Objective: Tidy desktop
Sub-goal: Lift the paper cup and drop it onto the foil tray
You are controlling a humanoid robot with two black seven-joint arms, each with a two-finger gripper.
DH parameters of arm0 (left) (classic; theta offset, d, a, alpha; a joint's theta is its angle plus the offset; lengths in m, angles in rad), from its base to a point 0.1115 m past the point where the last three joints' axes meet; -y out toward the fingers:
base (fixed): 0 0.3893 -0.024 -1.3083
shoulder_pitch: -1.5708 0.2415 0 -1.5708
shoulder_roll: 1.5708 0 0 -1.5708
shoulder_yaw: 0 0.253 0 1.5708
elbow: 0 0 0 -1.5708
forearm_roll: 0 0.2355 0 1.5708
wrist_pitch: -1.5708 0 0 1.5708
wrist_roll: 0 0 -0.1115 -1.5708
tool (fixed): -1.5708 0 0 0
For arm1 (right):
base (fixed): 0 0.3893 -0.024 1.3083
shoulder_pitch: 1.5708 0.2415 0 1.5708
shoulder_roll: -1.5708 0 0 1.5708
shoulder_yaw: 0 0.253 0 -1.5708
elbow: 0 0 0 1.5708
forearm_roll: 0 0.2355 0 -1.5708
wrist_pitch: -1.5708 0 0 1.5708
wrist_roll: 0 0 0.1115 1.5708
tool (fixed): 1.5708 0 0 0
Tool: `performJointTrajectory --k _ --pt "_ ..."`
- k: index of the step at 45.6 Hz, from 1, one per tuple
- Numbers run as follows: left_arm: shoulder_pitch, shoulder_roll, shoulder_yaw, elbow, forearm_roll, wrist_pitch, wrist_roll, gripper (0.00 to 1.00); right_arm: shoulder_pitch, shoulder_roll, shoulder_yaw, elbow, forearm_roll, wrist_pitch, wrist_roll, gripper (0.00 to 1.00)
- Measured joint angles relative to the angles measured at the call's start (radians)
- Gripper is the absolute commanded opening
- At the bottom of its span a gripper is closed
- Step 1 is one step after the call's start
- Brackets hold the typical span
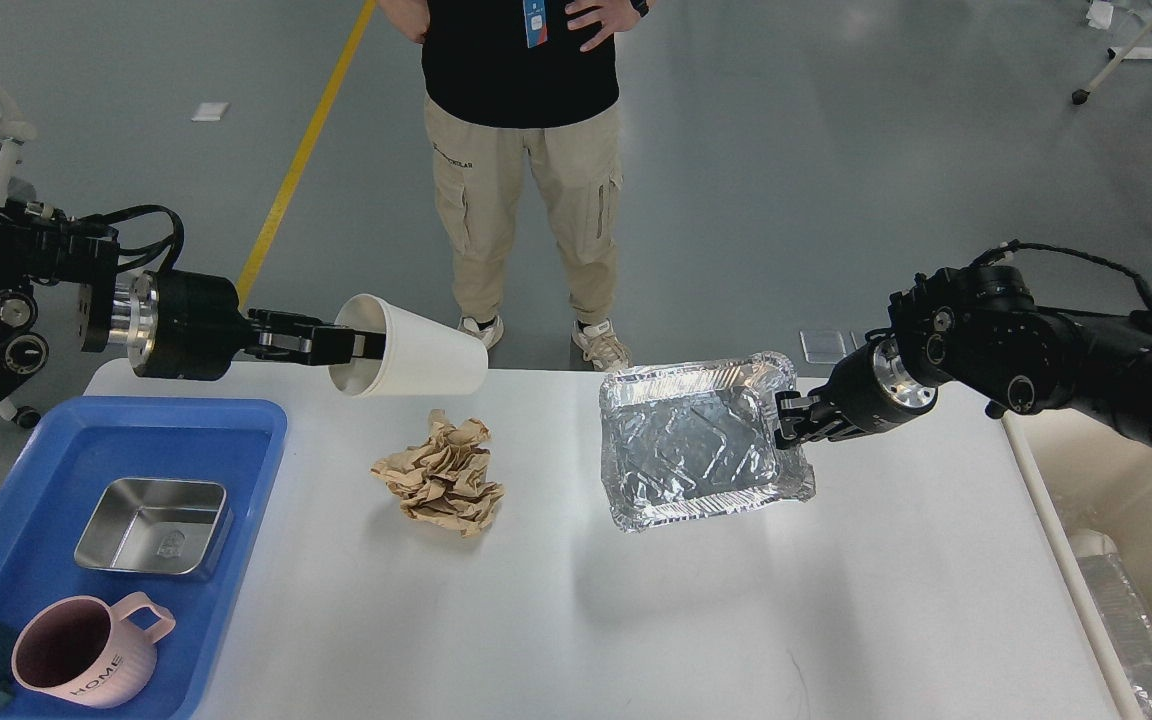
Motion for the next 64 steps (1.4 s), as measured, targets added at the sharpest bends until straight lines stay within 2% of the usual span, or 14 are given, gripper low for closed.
performJointTrajectory --k 20,30,41,53,64 --pt "-0.196 -0.19 0.052 0.036 0.012 -0.058 0.011 0.06 0.01 0.0 0.001 0.008 0.0 0.001 0.0 0.0" --pt "-0.313 -0.335 0.199 0.149 0.037 -0.063 0.027 0.07 0.026 0.003 0.002 0.011 0.001 0.002 0.0 0.0" --pt "-0.401 -0.538 0.316 0.348 0.117 -0.053 0.041 0.08 0.032 0.002 0.003 0.016 0.002 0.004 0.0 0.0" --pt "-0.488 -0.654 0.38 0.432 0.127 -0.042 0.053 0.09 0.046 -0.007 -0.008 0.024 -0.003 0.02 0.0 0.0" --pt "-0.499 -0.752 0.402 0.503 0.15 -0.017 0.064 0.11 0.068 -0.021 -0.043 0.048 -0.005 0.039 0.0 0.0"
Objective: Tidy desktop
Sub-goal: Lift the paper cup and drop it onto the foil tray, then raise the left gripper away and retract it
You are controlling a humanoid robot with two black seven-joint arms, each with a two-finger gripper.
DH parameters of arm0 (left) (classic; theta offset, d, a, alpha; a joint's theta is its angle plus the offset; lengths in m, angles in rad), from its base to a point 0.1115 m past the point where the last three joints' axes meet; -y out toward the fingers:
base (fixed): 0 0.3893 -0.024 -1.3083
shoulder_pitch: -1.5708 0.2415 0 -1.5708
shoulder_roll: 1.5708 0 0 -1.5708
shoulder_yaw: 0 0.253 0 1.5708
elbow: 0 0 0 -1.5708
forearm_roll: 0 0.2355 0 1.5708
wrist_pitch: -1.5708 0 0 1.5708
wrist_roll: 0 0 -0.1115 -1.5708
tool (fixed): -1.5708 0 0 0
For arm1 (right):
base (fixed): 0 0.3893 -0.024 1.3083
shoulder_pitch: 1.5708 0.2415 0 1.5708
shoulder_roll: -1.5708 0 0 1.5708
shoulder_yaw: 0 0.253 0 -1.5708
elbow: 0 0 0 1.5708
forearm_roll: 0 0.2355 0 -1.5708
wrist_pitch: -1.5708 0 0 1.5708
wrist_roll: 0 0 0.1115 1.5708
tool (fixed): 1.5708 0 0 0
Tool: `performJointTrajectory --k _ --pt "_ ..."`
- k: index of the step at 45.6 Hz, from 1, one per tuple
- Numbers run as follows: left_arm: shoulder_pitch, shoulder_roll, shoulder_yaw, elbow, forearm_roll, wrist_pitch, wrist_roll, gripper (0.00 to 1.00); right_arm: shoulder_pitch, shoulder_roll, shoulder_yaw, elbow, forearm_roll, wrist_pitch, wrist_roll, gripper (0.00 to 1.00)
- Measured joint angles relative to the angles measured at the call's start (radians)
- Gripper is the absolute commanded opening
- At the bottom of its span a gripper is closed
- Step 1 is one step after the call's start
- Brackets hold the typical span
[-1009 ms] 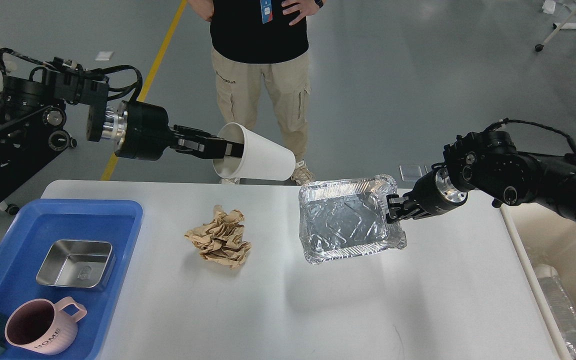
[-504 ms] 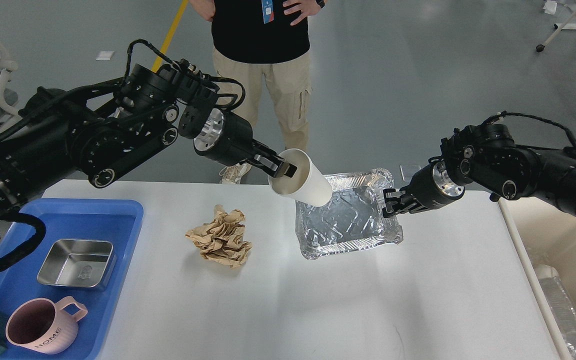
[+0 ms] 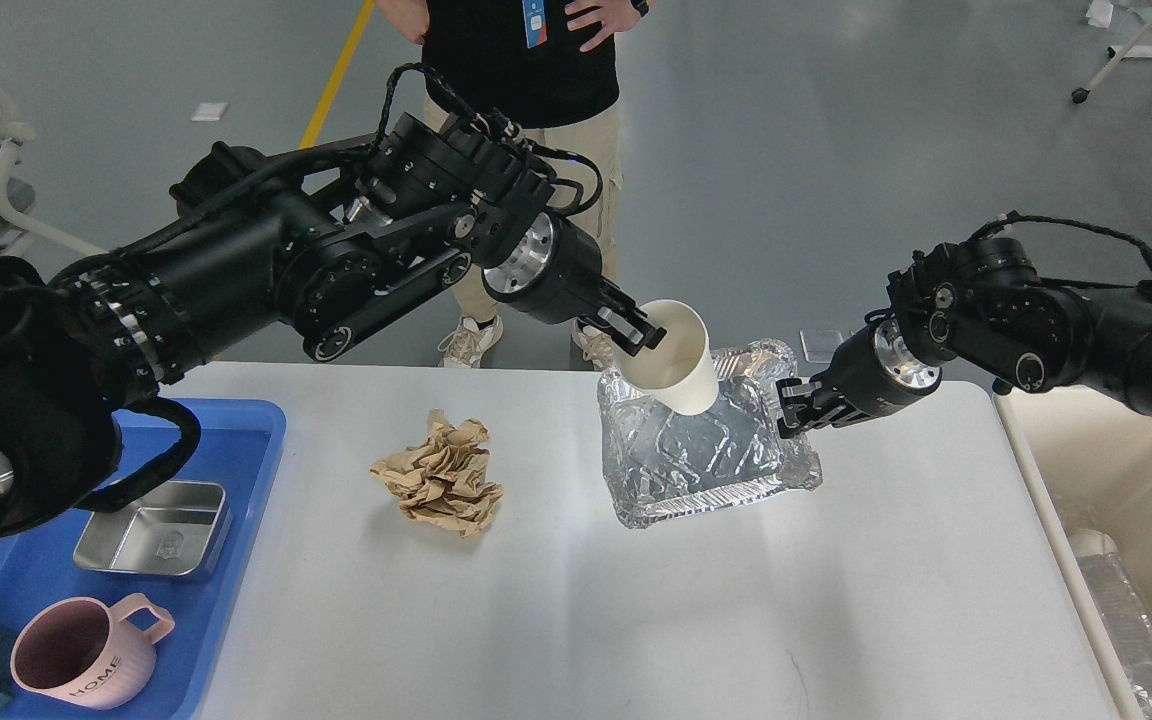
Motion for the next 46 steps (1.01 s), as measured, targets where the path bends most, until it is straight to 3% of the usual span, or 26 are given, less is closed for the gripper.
performJointTrajectory --k 11,22,27,32,38,46 --pt "0.0 -0.049 0.101 0.026 0.014 0.037 0.008 0.12 0.014 -0.037 -0.036 0.016 0.001 0.043 0.0 0.0" --pt "0.001 -0.053 0.117 0.028 0.015 0.045 0.01 0.14 0.026 -0.056 -0.075 0.035 0.001 0.075 0.0 0.0" --pt "0.002 -0.053 0.117 0.028 0.014 0.045 0.011 0.36 0.027 -0.057 -0.076 0.035 0.001 0.081 0.0 0.0" --pt "0.005 -0.057 0.113 0.028 0.005 0.046 0.028 0.49 0.027 -0.056 -0.076 0.035 0.001 0.082 0.0 0.0" --pt "0.009 -0.07 0.108 0.028 -0.004 0.047 0.062 0.55 0.027 -0.056 -0.076 0.035 0.001 0.082 0.0 0.0" --pt "0.012 -0.07 0.101 0.028 -0.02 0.047 0.069 0.57 0.027 -0.056 -0.078 0.035 0.0 0.082 0.0 0.0"
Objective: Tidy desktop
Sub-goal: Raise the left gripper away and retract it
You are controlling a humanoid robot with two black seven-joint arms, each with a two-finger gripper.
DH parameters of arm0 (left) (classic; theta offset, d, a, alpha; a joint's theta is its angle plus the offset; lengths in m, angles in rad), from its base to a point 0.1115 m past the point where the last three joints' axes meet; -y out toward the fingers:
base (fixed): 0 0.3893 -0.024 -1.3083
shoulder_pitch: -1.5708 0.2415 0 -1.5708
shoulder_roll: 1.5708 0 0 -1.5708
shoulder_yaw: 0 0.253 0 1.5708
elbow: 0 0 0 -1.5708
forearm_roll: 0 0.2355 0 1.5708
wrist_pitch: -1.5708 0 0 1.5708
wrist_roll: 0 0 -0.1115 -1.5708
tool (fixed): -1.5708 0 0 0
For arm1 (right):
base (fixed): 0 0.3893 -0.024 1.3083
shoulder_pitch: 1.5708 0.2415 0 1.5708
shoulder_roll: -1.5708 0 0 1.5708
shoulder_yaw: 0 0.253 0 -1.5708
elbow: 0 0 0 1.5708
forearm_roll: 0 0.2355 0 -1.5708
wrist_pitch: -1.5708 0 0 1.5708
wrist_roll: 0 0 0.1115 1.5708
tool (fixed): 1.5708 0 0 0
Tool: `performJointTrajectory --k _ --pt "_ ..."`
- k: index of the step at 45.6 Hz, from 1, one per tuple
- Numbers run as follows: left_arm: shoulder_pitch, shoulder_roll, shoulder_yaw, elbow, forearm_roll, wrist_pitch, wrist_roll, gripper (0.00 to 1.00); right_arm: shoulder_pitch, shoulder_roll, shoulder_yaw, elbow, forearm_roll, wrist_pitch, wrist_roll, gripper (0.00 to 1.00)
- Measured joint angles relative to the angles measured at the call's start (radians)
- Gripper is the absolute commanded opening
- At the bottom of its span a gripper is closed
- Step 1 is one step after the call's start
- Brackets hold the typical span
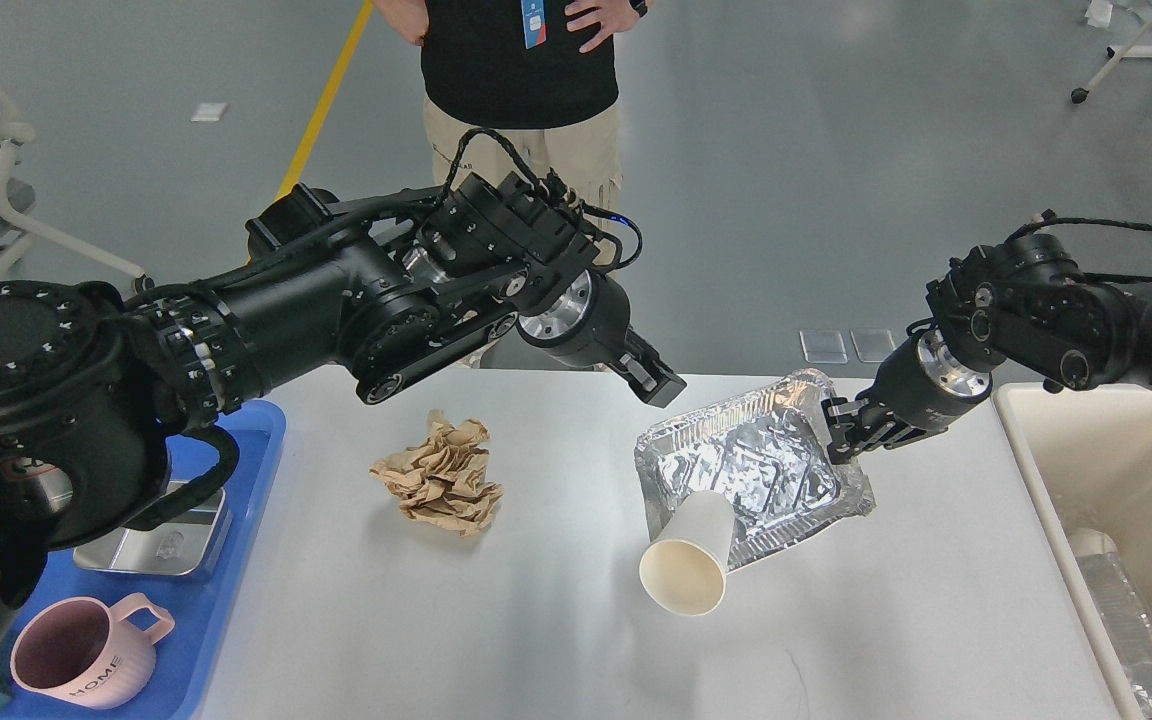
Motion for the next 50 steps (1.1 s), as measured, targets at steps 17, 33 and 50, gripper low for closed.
performJointTrajectory --k 17,33,50 --pt "-0.006 0.117 -0.056 -0.001 -0.254 0.0 0.002 0.93 -0.006 -0.003 -0.002 -0.002 -0.003 -0.001 0.0 0.0" --pt "0.134 0.476 -0.107 -0.061 -0.605 0.006 -0.002 0.96 -0.022 -0.012 0.0 -0.003 -0.003 -0.009 0.0 0.0" --pt "0.557 0.786 -0.446 -0.276 -0.737 0.128 -0.007 0.96 -0.017 -0.025 -0.002 -0.001 -0.007 -0.005 0.0 0.0"
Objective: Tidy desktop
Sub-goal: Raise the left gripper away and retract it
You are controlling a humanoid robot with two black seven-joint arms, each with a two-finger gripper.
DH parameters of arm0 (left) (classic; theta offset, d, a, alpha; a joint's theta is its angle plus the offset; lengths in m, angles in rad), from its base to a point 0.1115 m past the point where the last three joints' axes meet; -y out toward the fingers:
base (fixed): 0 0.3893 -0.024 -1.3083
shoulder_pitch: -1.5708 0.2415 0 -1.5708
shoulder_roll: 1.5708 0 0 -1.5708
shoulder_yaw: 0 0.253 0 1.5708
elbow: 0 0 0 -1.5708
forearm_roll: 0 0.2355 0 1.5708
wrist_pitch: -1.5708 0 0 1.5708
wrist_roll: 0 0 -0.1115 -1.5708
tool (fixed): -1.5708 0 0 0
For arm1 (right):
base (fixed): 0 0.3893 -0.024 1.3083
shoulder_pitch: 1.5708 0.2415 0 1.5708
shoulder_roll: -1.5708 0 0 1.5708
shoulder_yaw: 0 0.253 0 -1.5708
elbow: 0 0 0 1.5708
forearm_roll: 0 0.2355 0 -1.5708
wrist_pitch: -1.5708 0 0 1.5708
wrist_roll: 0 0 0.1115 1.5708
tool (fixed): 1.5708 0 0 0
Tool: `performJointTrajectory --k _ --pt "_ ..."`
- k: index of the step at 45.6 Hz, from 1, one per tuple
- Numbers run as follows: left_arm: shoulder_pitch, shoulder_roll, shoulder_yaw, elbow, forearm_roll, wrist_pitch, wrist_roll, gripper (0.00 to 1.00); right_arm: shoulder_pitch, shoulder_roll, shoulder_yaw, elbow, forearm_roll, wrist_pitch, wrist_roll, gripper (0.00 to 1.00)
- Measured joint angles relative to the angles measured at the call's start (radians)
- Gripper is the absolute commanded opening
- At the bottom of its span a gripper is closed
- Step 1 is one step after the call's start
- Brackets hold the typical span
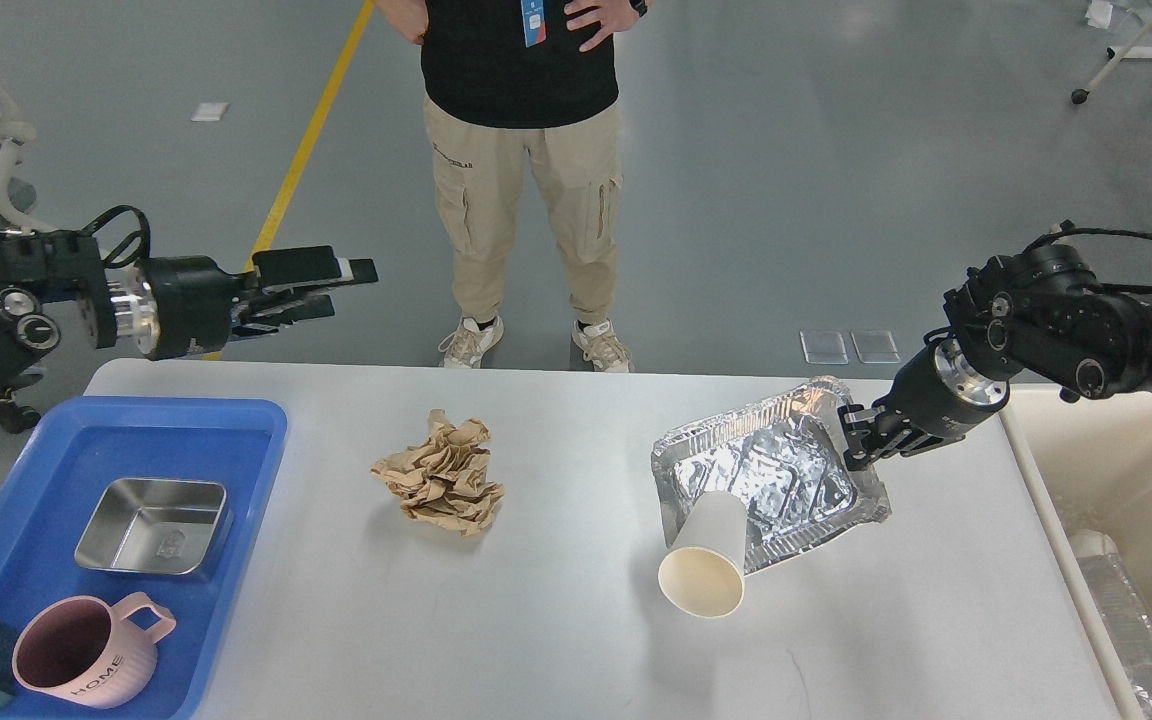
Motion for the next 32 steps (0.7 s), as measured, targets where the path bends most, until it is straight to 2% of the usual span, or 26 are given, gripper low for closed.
performJointTrajectory --k 8,18,24,32 --pt "0.249 0.035 -0.288 -0.008 -0.171 0.049 0.008 0.96 0.001 0.007 0.0 -0.002 0.0 -0.003 0.0 0.0" --pt "0.509 0.043 -0.541 -0.008 -0.277 0.082 0.003 0.96 0.003 0.008 0.0 -0.002 0.0 -0.004 0.0 0.0" --pt "0.613 0.024 -0.638 -0.008 -0.358 0.094 0.003 0.96 0.003 0.008 0.001 -0.004 0.0 -0.005 0.0 0.0" --pt "0.678 0.0 -0.66 -0.01 -0.46 0.116 0.004 0.96 0.005 0.007 0.001 -0.003 0.0 -0.005 0.0 0.0"
